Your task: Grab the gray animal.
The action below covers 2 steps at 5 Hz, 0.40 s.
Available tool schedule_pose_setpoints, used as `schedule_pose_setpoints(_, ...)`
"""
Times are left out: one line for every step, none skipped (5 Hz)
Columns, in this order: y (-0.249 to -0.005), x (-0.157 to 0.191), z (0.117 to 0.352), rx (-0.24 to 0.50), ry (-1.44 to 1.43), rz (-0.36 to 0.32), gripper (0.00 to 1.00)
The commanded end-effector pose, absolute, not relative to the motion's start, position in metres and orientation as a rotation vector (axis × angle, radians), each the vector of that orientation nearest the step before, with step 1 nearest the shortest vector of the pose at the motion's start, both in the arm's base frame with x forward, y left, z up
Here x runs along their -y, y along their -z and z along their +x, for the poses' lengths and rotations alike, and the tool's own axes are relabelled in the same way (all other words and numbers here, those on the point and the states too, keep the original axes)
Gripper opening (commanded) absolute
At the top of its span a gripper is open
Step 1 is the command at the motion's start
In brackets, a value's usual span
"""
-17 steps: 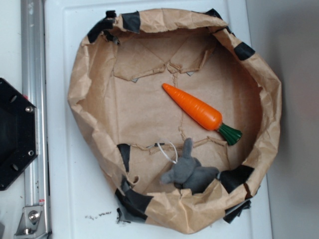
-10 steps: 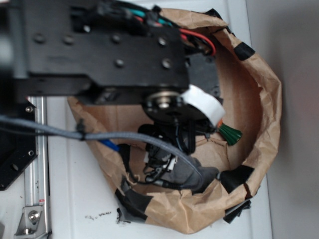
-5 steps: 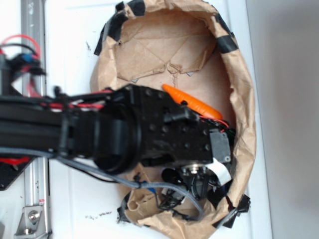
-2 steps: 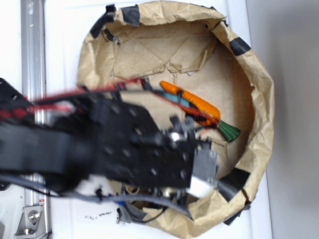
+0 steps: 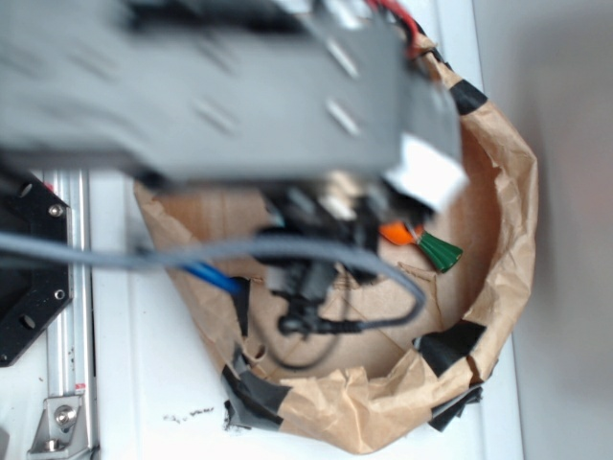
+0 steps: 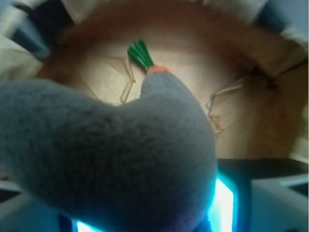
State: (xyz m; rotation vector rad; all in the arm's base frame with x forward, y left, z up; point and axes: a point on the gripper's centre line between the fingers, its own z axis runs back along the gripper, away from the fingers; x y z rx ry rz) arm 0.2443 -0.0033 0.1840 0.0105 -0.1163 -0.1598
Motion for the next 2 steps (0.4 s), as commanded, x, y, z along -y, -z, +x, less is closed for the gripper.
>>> schedule_pose_setpoints(-0.194, 0.010, 0.243, 0.288, -0.001, 0.046, 0.00)
schedule_pose_setpoints(-0.182, 0.014, 0.246, 0.280, 0.011, 0.042, 0.00)
